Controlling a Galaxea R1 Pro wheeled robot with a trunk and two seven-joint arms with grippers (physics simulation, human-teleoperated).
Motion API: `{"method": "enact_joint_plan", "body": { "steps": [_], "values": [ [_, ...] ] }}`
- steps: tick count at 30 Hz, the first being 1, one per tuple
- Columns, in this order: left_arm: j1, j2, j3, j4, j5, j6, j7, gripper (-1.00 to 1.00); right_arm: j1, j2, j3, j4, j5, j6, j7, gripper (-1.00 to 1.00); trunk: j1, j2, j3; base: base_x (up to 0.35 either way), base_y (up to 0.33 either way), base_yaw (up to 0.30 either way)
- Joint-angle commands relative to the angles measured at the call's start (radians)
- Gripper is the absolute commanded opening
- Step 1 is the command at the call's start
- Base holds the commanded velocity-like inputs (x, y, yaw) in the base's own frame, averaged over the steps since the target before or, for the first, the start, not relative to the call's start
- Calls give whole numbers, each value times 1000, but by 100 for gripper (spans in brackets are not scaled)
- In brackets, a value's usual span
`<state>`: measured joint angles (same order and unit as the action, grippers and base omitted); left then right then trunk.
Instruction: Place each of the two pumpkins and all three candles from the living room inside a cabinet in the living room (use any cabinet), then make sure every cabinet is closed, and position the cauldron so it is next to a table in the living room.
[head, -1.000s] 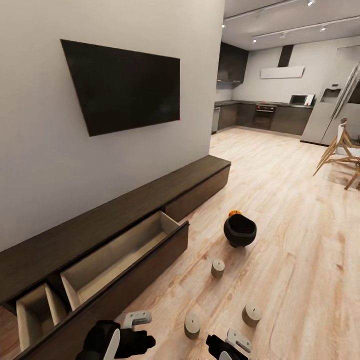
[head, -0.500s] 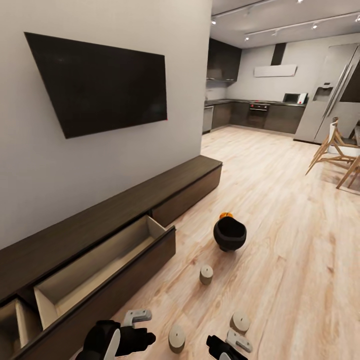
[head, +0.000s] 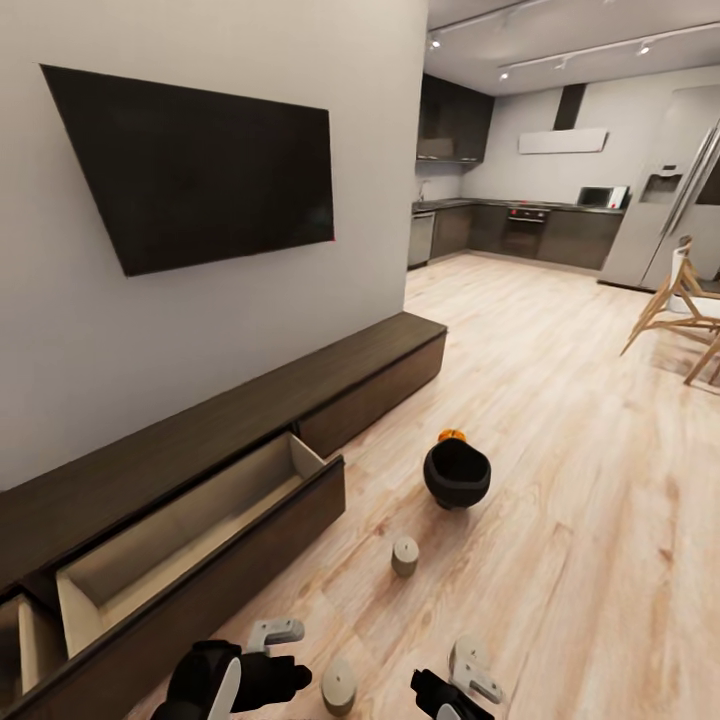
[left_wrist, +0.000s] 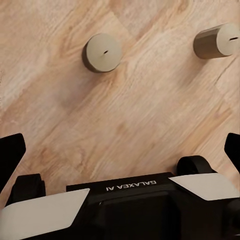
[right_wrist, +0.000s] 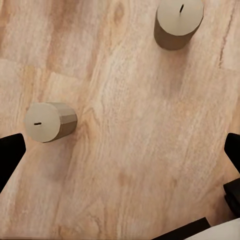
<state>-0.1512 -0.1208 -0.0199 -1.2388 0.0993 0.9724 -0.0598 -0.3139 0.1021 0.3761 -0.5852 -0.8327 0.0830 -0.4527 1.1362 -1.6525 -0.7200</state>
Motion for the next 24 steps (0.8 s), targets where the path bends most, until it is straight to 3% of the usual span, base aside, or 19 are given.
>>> {"method": "enact_joint_plan", "body": {
  "steps": [1, 10, 24],
  "values": [
    [-1, 0, 0, -1, 7, 5, 3, 100, 0, -1, 4, -2, -3, 5, -8, 100, 0, 0, -1, 0, -142, 275],
    [-1, 1, 0, -1, 7, 5, 3, 100, 0, -2, 3, -2, -3, 6, -7, 100, 0, 0, -1, 0, -75, 120],
    [-1, 1, -1, 0, 5, -18, 3, 100, 0, -2, 3, -2, -3, 4, -7, 100, 0, 0, 5, 116, -117, -69]
  ]
}}
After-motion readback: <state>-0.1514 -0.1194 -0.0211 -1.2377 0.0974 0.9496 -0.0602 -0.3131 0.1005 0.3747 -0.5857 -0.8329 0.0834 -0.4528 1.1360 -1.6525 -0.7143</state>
